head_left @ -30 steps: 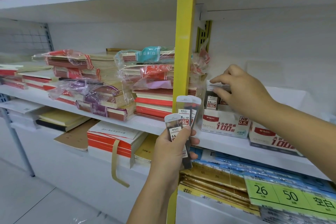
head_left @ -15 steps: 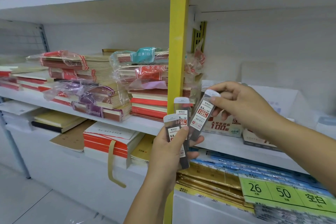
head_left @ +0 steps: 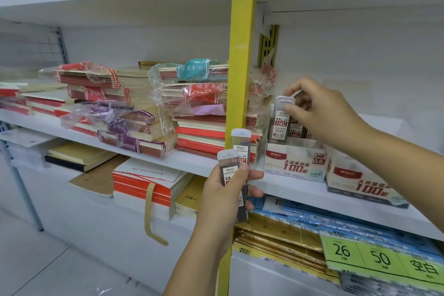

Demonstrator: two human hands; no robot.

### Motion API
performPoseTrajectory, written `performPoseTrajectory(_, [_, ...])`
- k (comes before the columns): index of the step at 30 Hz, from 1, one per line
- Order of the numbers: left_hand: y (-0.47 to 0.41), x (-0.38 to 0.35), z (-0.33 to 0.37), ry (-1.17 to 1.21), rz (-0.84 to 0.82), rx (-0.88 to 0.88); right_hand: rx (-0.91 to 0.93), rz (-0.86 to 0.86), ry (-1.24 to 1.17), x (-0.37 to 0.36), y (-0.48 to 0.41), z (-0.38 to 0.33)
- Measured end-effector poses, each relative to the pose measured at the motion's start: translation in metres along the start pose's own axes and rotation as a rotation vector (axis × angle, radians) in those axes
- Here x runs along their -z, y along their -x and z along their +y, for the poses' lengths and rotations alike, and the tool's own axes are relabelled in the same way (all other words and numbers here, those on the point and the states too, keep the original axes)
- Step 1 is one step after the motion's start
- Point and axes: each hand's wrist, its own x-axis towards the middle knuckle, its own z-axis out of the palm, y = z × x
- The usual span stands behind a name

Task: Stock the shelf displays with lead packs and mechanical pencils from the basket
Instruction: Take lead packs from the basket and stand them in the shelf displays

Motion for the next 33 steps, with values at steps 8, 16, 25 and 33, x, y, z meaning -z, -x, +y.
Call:
performPoseTrajectory(8, [0.003,-0.003,0.004,-0.009,-0.054,-0.006,0.004,-0.063,0.311,-0.014,-0.004,0.007])
performPoseTrajectory(16, [0.005,-0.010,0.000,-0.009,-0.124,-0.052,-0.076,-0.245,-0.225,-0.008,0.045,-0.026])
performPoseTrajectory(25, [-0.002,-0.018,-0.005,-0.175,-0.104,-0.030,-0.111,0.137,-0.300,0.035,0.030,-0.003])
performPoseTrajectory(33, [-0.002,-0.019,-0.004,-0.091,-0.108,-0.045,-0.030,-0.065,0.123,0.022,0.012,0.016])
